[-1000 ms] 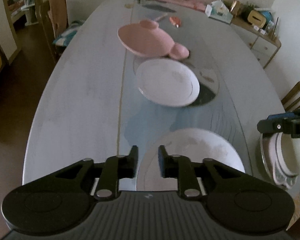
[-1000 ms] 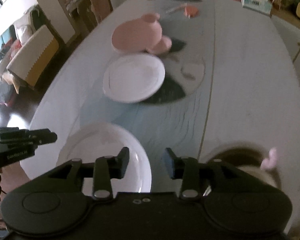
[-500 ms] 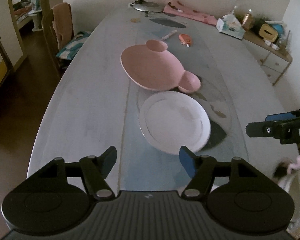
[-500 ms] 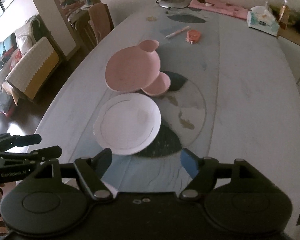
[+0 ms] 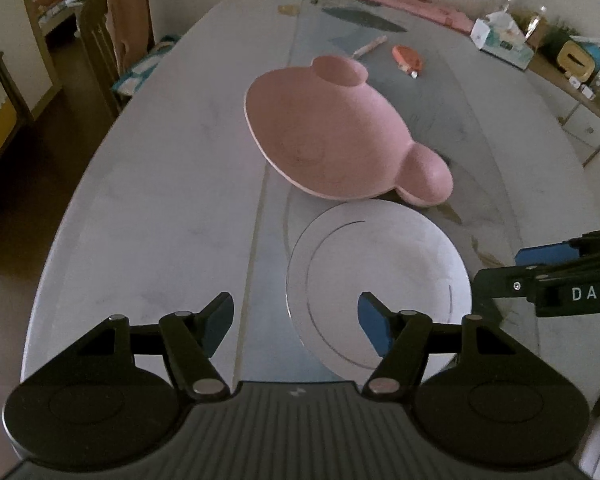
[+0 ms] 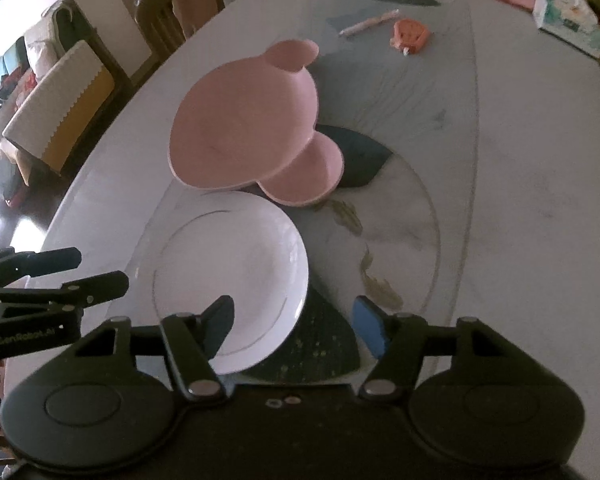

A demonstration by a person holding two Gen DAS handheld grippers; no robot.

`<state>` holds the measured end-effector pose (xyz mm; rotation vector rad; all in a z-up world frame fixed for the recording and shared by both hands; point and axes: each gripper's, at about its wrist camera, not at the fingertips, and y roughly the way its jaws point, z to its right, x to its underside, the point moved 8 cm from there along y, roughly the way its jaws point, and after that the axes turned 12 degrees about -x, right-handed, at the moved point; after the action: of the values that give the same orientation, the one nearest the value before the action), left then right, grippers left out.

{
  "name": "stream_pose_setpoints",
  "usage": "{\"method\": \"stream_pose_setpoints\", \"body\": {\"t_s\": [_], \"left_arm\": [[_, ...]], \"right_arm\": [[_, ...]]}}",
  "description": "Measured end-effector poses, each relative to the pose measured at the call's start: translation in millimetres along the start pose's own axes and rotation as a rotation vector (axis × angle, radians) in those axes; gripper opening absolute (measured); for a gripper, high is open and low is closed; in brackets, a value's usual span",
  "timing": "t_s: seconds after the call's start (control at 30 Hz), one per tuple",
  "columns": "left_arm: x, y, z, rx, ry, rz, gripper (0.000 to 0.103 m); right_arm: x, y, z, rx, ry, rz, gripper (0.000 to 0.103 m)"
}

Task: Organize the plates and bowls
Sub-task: 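Move both grippers to the rim of the smaller white plate, then close both grippers on the smaller white plate rim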

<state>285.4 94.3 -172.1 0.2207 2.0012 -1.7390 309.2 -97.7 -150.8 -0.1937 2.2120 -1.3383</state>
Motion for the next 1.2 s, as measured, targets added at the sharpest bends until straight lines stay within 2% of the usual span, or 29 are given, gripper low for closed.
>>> {"method": "stream_pose_setpoints", "body": {"t_s": [0.1, 0.23, 0.43, 0.6, 0.73, 0.83, 1.2], "left_arm": [[-1.5, 13.4, 2.0, -0.003, -0.004, -0.026, 0.067], [-1.1, 26.8, 4.7, 0.009, -0.013, -0.066, 0.050], [1.1, 38.4, 6.5, 0.012, -0.007, -0.109, 0.033], [2.2, 43.1, 5.8, 0.026, -0.022, -0.125, 0.029], [-0.5, 44.3, 5.8, 0.053, -0.033, -0.127, 0.019], [-1.1, 45.1, 6.3, 0.052, -0.042, -0.131, 0.018], [-0.1, 40.3, 8.1, 0.044, -0.026, -0.107, 0.016]], "right_arm": [[-4.1, 12.0, 5.5, -0.003, 0.001, -0.023, 0.060], [-6.4, 23.2, 12.0, -0.014, 0.012, -0.048, 0.050], [-2.6, 32.3, 15.8, -0.028, 0.006, -0.086, 0.034], [-0.9, 36.0, 18.9, -0.041, 0.021, -0.096, 0.023], [1.1, 36.4, 19.8, -0.048, 0.023, -0.100, 0.017], [0.0, 37.0, 18.3, -0.061, 0.032, -0.096, 0.011], [5.9, 33.1, 14.6, -0.039, 0.021, -0.096, 0.010]]}}
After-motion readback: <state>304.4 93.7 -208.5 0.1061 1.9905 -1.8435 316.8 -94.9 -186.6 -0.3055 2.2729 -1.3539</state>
